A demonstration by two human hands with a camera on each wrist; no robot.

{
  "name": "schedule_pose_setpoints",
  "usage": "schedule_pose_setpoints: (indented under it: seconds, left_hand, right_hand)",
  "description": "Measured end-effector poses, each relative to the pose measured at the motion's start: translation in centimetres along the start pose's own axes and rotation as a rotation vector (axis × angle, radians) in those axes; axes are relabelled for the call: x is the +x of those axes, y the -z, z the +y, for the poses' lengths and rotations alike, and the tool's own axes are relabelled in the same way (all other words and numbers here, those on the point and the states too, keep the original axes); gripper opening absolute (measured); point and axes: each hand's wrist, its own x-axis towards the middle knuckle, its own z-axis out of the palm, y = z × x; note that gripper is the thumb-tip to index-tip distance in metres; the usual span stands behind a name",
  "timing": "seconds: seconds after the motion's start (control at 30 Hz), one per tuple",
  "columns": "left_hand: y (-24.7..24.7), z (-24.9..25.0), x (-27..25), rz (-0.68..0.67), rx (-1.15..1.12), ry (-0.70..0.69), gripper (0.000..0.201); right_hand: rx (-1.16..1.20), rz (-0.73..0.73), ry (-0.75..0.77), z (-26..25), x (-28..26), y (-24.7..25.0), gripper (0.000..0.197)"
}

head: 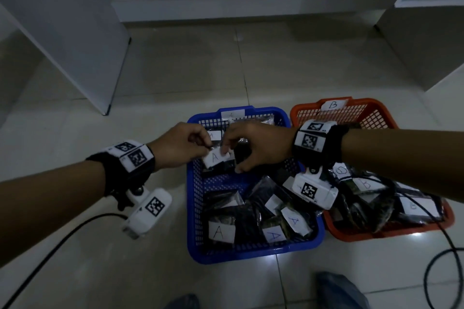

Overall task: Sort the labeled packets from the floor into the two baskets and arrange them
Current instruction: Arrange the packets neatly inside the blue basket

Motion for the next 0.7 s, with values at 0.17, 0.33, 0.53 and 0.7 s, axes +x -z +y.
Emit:
schedule_pose_setpoints:
  seconds: [0.17, 0.33, 0.53, 0.7]
  left_hand:
    - [0.3, -0.6, 1.8, 0.013, -0.094, 0.051, 0.016]
    - [0.3, -1.3, 3.2, 0.087, -0.042, 0.018, 0.007]
    - [0.9, -2.7, 3.6, -0.049, 1.028, -0.221, 0.022]
    - [0.3, -2.4, 3.6, -0.149, 1.147, -0.197, 0.030]
  right_hand:
    - [-0.118, 0.171, -0.016, 0.2, 2.1, -0.6, 0.048]
    - [-0.354, 0.154, -0.003, 0.9, 3.8, -0.3, 0.041]
    - [-0.479, 0.077, -0.083, 2.2, 4.8, -1.8, 0.045]
    - [-0.542, 0.050, -0.074, 2.7, 5.4, -2.6, 0.049]
